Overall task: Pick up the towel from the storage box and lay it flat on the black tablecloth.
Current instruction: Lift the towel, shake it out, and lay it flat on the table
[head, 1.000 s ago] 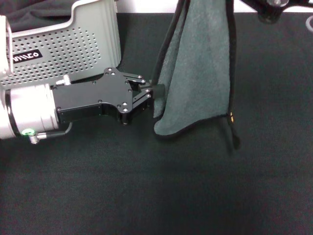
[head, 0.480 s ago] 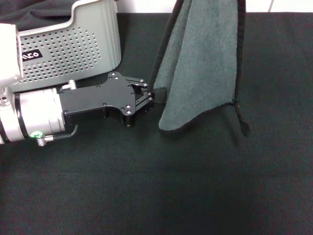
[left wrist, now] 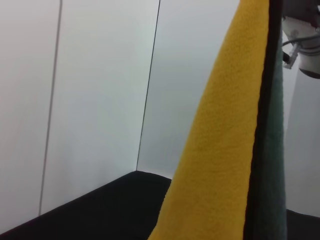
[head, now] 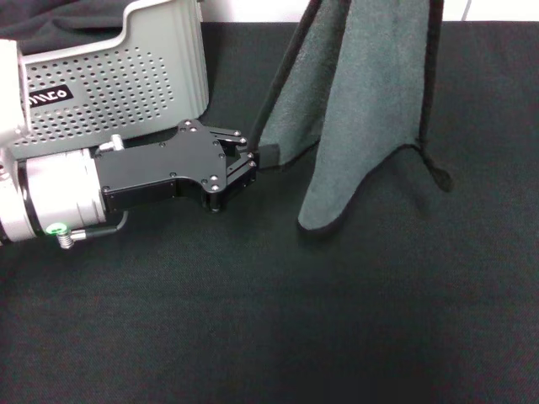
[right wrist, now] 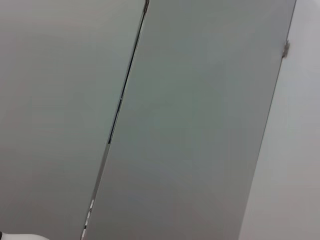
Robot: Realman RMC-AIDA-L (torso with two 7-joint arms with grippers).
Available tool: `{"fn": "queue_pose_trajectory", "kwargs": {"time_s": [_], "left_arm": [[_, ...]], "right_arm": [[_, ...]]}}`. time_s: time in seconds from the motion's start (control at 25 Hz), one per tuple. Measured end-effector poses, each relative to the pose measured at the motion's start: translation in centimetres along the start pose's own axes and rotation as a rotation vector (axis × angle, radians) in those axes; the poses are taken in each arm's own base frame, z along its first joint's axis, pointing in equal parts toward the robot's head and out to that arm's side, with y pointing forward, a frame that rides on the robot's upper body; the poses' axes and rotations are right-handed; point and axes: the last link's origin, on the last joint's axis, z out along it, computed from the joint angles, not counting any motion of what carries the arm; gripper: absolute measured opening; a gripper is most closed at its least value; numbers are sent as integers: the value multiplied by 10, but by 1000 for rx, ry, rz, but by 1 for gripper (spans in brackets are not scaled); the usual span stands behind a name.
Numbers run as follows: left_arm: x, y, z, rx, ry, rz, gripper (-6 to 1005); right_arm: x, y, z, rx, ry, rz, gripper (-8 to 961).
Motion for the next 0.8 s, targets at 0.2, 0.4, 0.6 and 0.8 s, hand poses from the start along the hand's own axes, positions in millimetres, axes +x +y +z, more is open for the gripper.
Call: {"fn": "queue_pose_trajectory", "kwargs": {"time_s": [0.2,0.4,0.6,0.8], "left_arm": [[-1,1,-1,-2,-6,-1,43],[-2,1,-2,-1,-9,-3,42],[-2,0,-7,-4,-18,-4,40],[9,-4,-27,-26,-3,-16,22]], "right_arm": [[0,-1,-5,15,1,1,6],[0,-1,-10,24,-2,2,6],[2,2,-18,34,-6,12,6],[15,10,-34,64,11,58,6]]}}
